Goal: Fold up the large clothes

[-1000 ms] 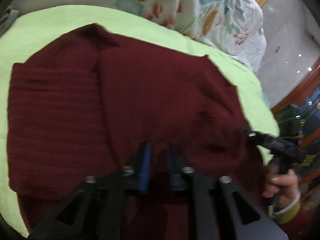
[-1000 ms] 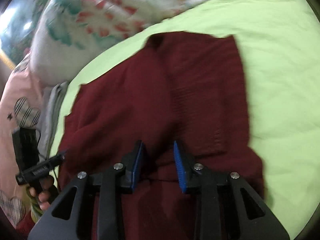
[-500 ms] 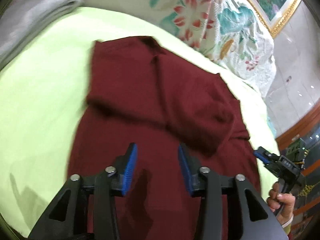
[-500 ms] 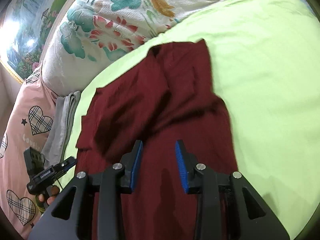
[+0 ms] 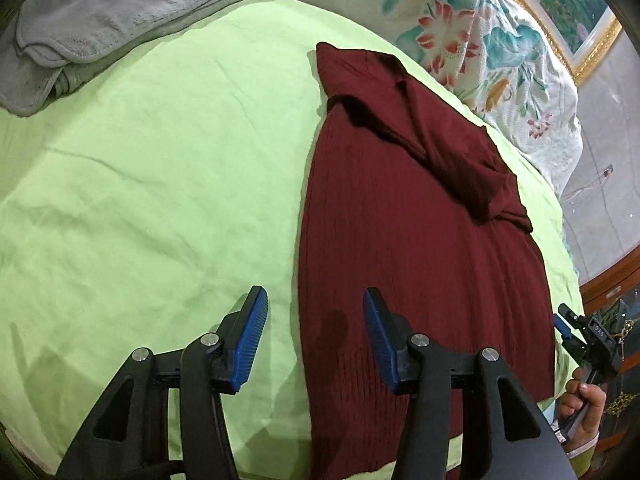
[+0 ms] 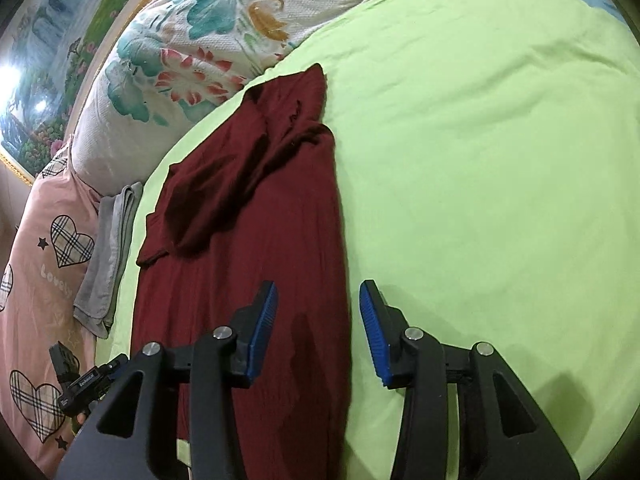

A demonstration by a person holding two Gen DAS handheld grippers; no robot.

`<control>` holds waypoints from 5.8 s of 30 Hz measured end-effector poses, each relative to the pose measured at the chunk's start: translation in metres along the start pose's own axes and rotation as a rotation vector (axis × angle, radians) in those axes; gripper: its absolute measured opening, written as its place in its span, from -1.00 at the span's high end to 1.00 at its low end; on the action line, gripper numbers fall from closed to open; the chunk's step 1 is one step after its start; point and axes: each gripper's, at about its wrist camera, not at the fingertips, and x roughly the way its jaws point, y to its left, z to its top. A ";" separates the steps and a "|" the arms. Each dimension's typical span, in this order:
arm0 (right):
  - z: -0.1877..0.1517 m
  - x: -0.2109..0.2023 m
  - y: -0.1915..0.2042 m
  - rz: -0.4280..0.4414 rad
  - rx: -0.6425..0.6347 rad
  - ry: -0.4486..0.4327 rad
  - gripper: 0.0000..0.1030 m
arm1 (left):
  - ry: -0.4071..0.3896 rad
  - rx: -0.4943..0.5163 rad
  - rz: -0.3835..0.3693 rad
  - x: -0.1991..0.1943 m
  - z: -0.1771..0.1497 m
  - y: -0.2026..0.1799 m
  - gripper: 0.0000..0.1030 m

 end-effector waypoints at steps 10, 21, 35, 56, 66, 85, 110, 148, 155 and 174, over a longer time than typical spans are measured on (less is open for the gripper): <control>-0.015 -0.008 0.001 -0.002 0.002 0.009 0.14 | 0.014 0.018 -0.013 0.002 -0.013 -0.005 -0.12; 0.008 0.018 0.047 0.117 -0.049 0.023 0.14 | 0.038 0.040 -0.020 0.007 -0.010 -0.010 -0.35; -0.008 0.005 -0.013 0.152 0.048 0.098 0.14 | 0.102 0.005 -0.277 0.016 -0.009 -0.007 -0.35; -0.051 0.004 0.004 0.350 -0.026 0.226 0.40 | 0.174 0.008 -0.391 0.027 -0.032 -0.002 0.92; -0.044 -0.010 0.010 0.358 -0.070 0.162 0.90 | 0.033 0.029 -0.390 -0.004 -0.022 -0.018 0.95; 0.121 0.004 0.064 0.525 -0.073 -0.048 0.90 | -0.285 0.050 -0.385 -0.029 0.155 -0.084 0.95; 0.225 0.177 0.023 0.218 0.101 -0.026 0.70 | -0.130 -0.020 -0.094 0.166 0.260 -0.078 0.70; 0.126 0.118 0.082 0.178 -0.076 -0.073 0.58 | -0.164 -0.154 -0.212 0.087 0.135 -0.054 0.32; 0.081 0.106 0.075 0.195 -0.023 -0.028 0.58 | -0.071 -0.218 -0.235 0.096 0.087 -0.055 0.25; 0.055 0.108 0.093 0.216 -0.037 0.019 0.57 | -0.115 -0.410 -0.266 0.149 0.147 -0.050 -0.35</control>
